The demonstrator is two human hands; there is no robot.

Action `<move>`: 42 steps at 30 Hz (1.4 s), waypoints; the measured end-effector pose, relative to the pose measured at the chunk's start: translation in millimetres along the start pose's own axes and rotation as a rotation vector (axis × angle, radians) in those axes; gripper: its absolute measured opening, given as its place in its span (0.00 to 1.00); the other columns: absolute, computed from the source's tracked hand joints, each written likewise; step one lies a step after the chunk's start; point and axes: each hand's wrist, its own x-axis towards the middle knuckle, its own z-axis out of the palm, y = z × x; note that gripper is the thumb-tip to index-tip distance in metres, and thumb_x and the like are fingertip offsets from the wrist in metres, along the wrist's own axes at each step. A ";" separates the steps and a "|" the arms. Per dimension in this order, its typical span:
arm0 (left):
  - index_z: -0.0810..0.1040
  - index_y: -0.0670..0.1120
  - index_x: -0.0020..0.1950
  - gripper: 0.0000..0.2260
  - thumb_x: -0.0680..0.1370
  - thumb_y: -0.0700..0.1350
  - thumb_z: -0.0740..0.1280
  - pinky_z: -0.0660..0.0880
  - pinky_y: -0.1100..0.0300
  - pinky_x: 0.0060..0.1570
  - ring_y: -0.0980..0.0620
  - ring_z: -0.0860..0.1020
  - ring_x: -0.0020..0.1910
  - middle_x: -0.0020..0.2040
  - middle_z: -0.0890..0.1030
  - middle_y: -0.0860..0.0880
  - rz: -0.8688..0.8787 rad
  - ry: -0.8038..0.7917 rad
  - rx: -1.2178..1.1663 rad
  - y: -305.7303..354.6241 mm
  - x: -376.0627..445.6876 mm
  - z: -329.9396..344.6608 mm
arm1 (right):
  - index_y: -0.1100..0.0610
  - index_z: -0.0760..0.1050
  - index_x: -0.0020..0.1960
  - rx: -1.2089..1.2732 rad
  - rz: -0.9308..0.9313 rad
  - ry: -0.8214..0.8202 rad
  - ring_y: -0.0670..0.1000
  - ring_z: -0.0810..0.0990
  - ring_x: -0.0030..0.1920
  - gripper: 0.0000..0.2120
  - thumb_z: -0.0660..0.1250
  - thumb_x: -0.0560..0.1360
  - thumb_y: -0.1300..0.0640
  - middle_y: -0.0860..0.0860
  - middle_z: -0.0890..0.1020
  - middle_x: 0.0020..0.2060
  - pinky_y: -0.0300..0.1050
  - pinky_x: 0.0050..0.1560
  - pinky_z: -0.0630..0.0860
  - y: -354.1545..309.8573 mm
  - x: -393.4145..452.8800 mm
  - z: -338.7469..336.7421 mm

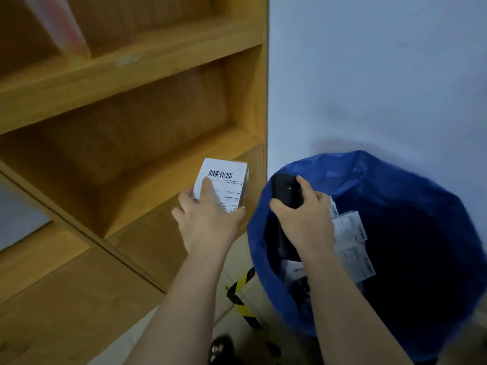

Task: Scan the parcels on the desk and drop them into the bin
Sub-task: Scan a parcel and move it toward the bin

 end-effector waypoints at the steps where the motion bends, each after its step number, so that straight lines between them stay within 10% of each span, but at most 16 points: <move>1: 0.57 0.57 0.76 0.38 0.71 0.59 0.72 0.67 0.49 0.61 0.41 0.57 0.67 0.74 0.56 0.46 0.036 -0.029 -0.006 9.5 12.6 11.5 | 0.39 0.61 0.75 0.011 0.021 0.037 0.53 0.74 0.57 0.34 0.69 0.72 0.43 0.47 0.64 0.60 0.47 0.51 0.69 1.8 12.8 -3.9; 20: 0.52 0.53 0.80 0.42 0.73 0.60 0.71 0.63 0.50 0.68 0.42 0.55 0.71 0.76 0.51 0.46 0.733 -0.706 0.131 105.2 117.4 213.3 | 0.35 0.60 0.75 0.117 0.740 0.765 0.52 0.76 0.55 0.35 0.69 0.71 0.41 0.44 0.64 0.68 0.49 0.53 0.73 87.5 104.2 -2.1; 42: 0.55 0.54 0.80 0.44 0.71 0.57 0.75 0.69 0.45 0.65 0.41 0.58 0.71 0.77 0.54 0.47 0.786 -0.752 0.179 86.2 95.9 359.3 | 0.35 0.61 0.75 0.197 0.912 0.717 0.46 0.75 0.58 0.35 0.70 0.71 0.42 0.43 0.64 0.69 0.42 0.48 0.68 219.2 144.9 36.6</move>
